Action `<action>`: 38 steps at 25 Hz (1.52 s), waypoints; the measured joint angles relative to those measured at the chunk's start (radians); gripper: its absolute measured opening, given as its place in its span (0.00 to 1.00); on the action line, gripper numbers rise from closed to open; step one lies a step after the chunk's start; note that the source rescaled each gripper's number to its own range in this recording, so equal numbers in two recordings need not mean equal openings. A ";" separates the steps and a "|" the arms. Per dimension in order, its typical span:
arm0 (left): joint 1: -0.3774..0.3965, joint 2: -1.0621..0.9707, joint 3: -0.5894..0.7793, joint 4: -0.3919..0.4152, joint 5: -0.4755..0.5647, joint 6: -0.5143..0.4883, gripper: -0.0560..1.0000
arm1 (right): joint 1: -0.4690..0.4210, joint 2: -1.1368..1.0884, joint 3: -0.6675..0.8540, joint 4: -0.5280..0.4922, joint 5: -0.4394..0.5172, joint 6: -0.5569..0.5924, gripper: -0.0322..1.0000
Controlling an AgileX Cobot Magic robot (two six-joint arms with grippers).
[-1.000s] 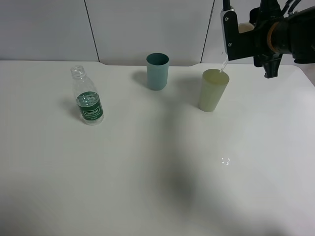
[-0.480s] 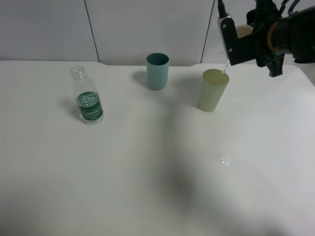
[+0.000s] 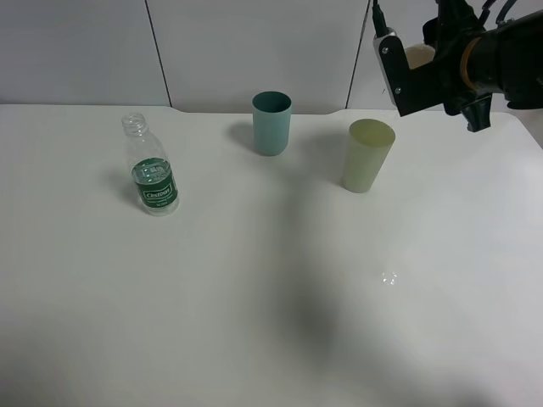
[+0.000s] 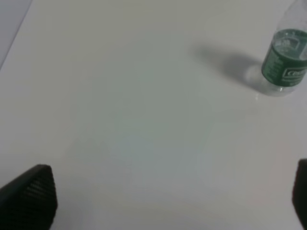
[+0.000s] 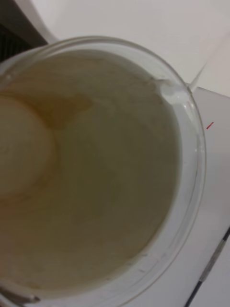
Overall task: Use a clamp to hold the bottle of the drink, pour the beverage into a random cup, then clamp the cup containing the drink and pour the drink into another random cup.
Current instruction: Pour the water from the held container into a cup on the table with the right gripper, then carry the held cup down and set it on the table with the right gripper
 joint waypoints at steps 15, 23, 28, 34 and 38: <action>0.000 0.000 0.000 0.000 0.000 0.000 1.00 | 0.000 -0.005 0.000 -0.008 -0.048 1.067 0.03; 0.000 0.000 0.000 0.000 0.000 0.000 1.00 | 0.001 -0.094 0.000 -0.004 -0.146 1.418 0.03; 0.000 0.000 0.000 0.000 0.000 0.000 1.00 | 0.051 -0.211 -0.001 0.120 -0.323 1.435 0.03; 0.000 0.000 0.000 0.000 0.000 0.000 1.00 | 0.143 -0.250 -0.002 0.619 -0.542 1.030 0.03; 0.000 0.000 0.000 0.000 0.000 0.000 1.00 | 0.263 -0.244 -0.002 1.222 -0.577 0.398 0.03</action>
